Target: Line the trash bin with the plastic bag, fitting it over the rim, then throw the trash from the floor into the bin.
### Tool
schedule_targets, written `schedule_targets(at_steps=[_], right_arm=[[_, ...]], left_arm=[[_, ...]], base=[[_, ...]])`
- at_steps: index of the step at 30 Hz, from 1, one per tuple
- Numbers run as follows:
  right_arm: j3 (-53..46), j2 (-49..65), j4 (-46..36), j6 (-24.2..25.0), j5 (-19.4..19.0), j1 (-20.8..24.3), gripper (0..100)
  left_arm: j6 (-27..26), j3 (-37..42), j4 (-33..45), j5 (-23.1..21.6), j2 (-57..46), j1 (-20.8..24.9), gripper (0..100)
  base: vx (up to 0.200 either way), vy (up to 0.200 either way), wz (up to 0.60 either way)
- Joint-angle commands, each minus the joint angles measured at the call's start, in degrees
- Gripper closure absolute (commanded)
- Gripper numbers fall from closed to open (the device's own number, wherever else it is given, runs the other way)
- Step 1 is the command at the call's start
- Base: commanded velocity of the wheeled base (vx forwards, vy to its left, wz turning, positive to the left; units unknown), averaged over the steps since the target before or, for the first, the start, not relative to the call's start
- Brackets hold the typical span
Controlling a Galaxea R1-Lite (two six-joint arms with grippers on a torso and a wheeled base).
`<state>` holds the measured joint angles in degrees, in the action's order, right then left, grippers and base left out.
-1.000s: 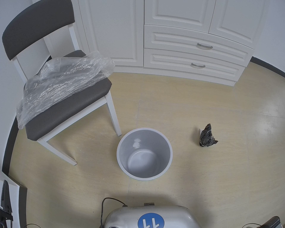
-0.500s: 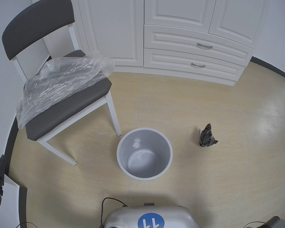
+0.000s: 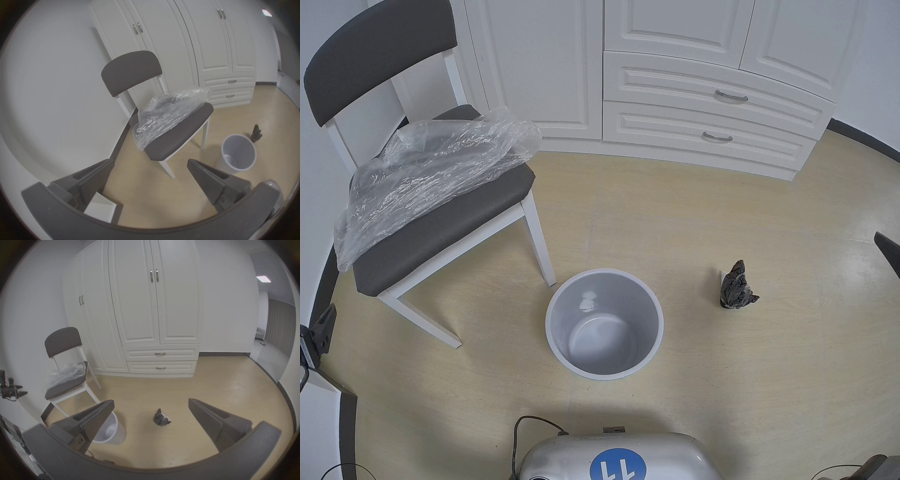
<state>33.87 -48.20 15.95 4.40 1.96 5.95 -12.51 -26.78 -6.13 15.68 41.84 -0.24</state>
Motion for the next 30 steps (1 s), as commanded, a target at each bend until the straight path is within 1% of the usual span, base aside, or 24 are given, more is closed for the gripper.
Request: schedule_targets(at_steps=[1,3,4,5,7,8,9,10,11,12,14,16,22,24,30], right_arm=[[0.2,-4.9,5.7,3.2,4.8,6.4,0],[0.2,-7.1,8.1,4.3,8.8,9.2,0],[0.2,-8.9,10.5,5.1,13.1,12.3,0],[0.1,-10.2,11.9,5.3,15.9,14.6,0],[0.1,-10.3,12.1,5.3,16.2,14.9,0],[0.0,-12.1,14.1,5.3,20.9,19.8,0],[0.0,-12.4,14.3,5.3,21.8,21.1,0],[0.0,-12.5,14.3,5.4,22.1,21.9,0],[0.0,-12.6,14.3,5.3,22.1,22.1,0],[0.0,-12.6,14.3,5.4,22.3,23.5,0],[-0.1,-12.7,14.3,5.4,22.3,23.8,0],[-0.1,-12.6,14.3,5.4,22.3,23.8,0],[0.2,-11.7,14.4,5.4,22.4,23.8,0],[0.3,-11.1,14.3,5.4,22.4,23.8,0],[1.0,-10.1,14.2,5.3,22.4,23.8,0]], left_arm=[[-4.1,-3.5,-0.3,2.3,7.7,0.0,0],[-5.0,-4.2,-0.3,2.4,8.5,0.0,0],[-5.6,-4.8,-0.2,2.6,9.3,-0.1,0],[-5.7,-4.9,-0.2,3.1,9.8,-0.2,0],[-5.8,-4.9,-0.2,3.3,9.9,-0.3,0],[-7.0,-4.6,-0.1,5.2,11.3,-2.7,0],[-7.9,-4.4,-0.2,5.2,11.7,-4.2,0],[-8.6,-4.3,-0.1,5.2,12.0,-5.7,0],[-8.7,-4.3,-0.1,5.2,12.0,-5.9,0],[-10.2,-4.4,-0.2,5.0,12.6,-8.4,0],[-11.5,-4.9,-0.3,5.0,13.5,-9.8,0],[-11.8,-4.9,-0.4,5.0,14.1,-10.0,0],[-12.1,-4.2,-4.0,5.0,20.1,-11.3,0],[-12.1,-4.2,-4.9,5.0,23.1,-12.6,0],[-12.1,-4.2,-7.0,5.0,27.4,-14.1,0]], base=[[0.0,0.0,0.0],[0.0,0.0,0.0],[0.0,0.0,0.0],[0.0,0.0,0.0],[0.0,0.0,0.0],[0.0,0.0,0.0],[0.0,0.0,0.0],[0.0,0.0,0.0],[0.0,0.0,0.0],[0.0,0.0,0.0],[0.0,0.0,0.0],[0.0,0.0,0.0],[0.0,0.0,0.0],[0.0,0.0,0.0],[0.0,0.0,0.0]])
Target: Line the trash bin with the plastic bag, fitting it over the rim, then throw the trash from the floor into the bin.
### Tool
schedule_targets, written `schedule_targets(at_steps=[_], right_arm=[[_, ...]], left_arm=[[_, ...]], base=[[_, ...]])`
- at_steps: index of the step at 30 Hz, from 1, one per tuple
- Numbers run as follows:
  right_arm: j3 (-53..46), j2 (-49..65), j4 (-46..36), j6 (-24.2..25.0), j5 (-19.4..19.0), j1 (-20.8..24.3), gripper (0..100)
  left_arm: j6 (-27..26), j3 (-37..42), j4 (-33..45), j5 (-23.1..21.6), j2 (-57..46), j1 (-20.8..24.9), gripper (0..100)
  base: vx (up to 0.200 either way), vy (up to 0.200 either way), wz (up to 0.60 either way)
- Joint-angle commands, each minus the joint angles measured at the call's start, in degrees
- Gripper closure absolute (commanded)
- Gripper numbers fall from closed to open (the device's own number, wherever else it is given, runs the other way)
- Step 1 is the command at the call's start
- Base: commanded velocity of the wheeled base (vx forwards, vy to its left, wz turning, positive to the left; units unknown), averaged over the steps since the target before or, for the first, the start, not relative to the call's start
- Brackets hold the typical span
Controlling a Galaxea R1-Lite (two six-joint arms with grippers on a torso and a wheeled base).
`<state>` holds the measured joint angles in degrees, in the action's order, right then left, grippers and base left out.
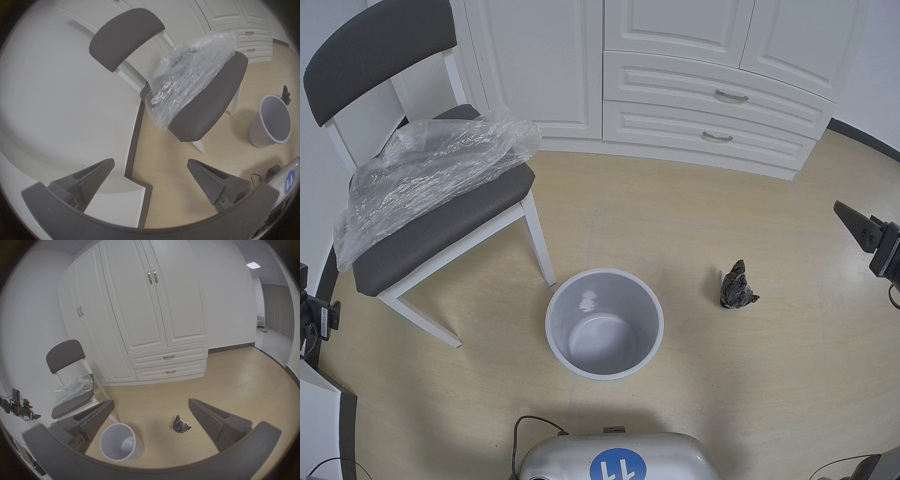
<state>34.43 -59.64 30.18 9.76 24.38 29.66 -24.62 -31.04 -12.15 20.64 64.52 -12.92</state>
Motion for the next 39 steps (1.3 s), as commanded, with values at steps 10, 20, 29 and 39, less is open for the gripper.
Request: schedule_targets(at_steps=[10,20,29,39], right_arm=[[1.3,2.9,-0.3,-0.2,0.0,-0.4,0],[1.6,3.8,-0.2,-0.2,0.0,-0.7,0],[1.6,3.9,-0.3,-0.2,0.0,-0.7,0],[1.5,4.0,-0.2,-0.2,0.0,-0.7,0]], left_arm=[[0.0,1.0,-3.1,0.0,6.6,-3.4,0],[0.0,2.1,-7.7,0.0,8.7,-4.7,0],[0.3,2.6,-12.5,0.0,12.6,-5.1,0],[0.2,2.6,-16.1,0.0,13.8,-5.5,0]], base=[[0.0,0.0,0.0],[0.0,0.0,0.0],[0.0,0.0,0.0],[0.0,0.0,0.0]])
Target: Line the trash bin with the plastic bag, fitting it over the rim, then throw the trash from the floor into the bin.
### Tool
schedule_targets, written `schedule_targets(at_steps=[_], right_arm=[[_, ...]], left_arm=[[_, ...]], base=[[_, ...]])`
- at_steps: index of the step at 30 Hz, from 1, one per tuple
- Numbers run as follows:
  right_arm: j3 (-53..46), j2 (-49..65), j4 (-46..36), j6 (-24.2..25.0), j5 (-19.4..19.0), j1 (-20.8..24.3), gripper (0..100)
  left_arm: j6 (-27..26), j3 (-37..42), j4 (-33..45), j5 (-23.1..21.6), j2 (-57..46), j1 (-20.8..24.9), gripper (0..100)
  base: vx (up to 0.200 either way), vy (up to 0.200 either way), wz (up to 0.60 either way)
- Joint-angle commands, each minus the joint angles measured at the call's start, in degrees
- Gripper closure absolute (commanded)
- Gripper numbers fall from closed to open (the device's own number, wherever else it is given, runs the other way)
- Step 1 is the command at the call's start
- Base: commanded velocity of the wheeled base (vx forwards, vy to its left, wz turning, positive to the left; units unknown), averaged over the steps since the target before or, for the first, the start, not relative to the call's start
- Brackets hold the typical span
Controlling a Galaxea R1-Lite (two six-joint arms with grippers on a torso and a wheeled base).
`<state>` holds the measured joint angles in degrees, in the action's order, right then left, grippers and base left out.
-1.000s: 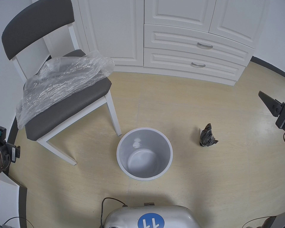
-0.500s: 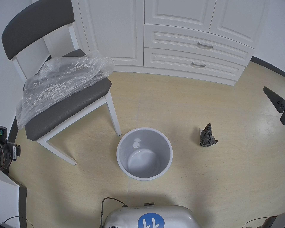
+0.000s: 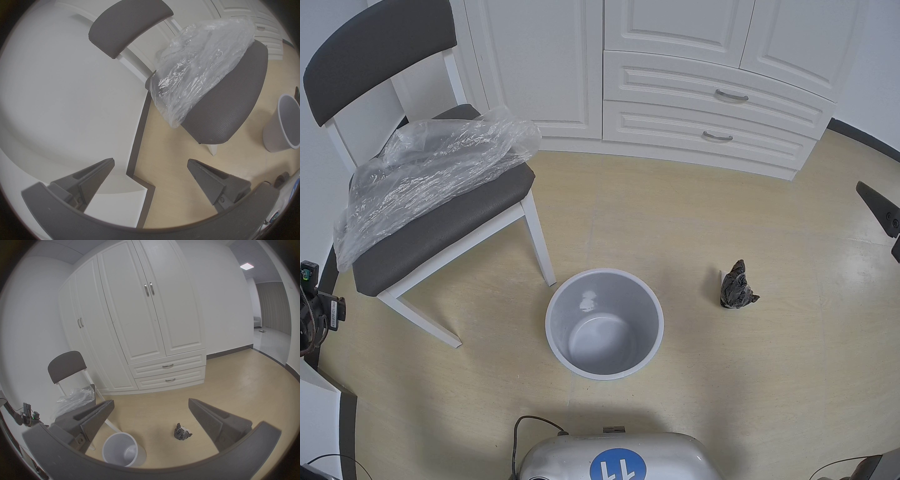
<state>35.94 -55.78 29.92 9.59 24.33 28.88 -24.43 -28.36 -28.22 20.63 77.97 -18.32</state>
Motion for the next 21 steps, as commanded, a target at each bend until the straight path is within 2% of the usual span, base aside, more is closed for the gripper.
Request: schedule_targets(at_steps=[1,6,12,21], right_arm=[[0.0,0.1,0.1,0.0,0.0,0.0,0],[0.0,0.1,0.1,0.0,0.0,0.0,0],[0.1,0.1,0.1,0.1,-0.1,0.0,0],[0.1,0.0,0.1,0.1,-0.2,0.0,0]], left_arm=[[0.0,0.0,-0.1,0.0,0.3,-0.1,0],[0.3,-0.4,-0.3,-0.1,0.4,0.0,0],[0.0,0.1,-5.7,-1.8,2.7,0.0,0],[0.1,-0.5,-7.0,-1.9,4.1,0.0,0]], base=[[0.0,0.0,0.0],[0.0,0.0,0.0],[0.0,0.0,0.0],[0.0,0.0,0.0]])
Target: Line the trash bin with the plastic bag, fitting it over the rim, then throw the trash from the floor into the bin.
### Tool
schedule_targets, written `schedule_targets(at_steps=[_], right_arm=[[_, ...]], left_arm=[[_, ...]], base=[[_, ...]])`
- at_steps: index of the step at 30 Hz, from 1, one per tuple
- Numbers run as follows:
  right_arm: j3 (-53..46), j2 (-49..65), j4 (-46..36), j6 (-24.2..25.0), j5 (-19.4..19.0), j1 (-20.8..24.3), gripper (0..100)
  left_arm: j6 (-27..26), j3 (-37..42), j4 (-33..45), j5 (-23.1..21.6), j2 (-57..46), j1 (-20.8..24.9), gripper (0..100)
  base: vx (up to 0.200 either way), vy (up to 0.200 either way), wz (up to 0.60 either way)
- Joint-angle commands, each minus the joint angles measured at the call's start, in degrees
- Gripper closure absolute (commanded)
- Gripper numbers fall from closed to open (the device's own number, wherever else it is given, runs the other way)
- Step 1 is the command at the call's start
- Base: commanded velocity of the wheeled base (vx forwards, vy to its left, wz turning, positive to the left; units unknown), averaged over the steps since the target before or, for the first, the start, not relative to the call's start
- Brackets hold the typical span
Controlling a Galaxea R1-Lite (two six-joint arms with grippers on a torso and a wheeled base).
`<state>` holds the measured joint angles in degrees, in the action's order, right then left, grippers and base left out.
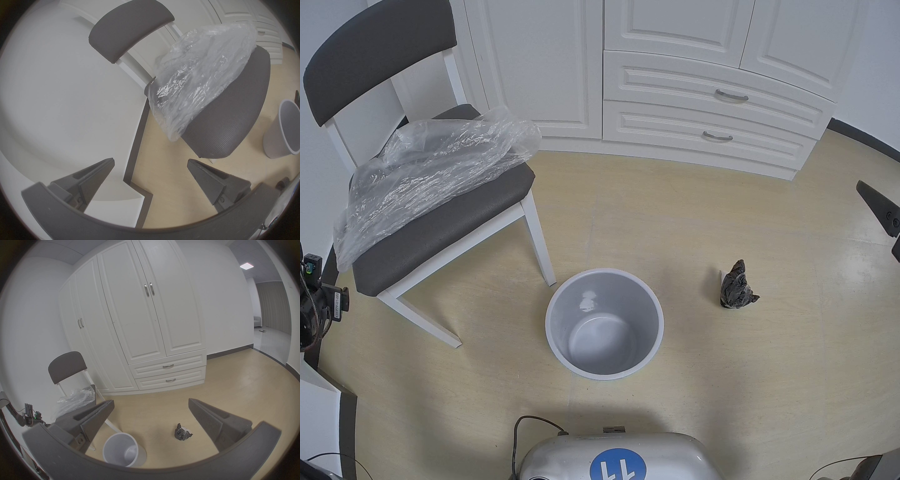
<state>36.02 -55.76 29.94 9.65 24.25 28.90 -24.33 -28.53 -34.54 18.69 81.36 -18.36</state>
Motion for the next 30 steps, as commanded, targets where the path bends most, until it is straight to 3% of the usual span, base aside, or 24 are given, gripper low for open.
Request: schedule_targets(at_steps=[1,15,23,30], right_arm=[[0.0,-0.1,0.0,0.0,-0.2,0.0,0],[0.0,-0.1,0.2,0.1,-0.3,0.0,0],[0.0,-0.4,0.3,0.2,-0.3,0.0,0],[-0.1,-0.2,0.3,0.2,-0.3,0.0,0]], left_arm=[[0.0,-0.3,-1.2,0.0,1.0,0.0,0],[0.1,0.5,-17.8,-0.4,5.4,0.6,0],[0.4,-2.6,-18.2,-0.5,4.8,1.0,0],[0.4,0.2,-18.2,-1.2,5.4,1.0,0]], base=[[0.0,0.0,0.0],[0.0,0.0,0.0],[0.0,0.0,0.0],[0.0,0.0,0.0]])
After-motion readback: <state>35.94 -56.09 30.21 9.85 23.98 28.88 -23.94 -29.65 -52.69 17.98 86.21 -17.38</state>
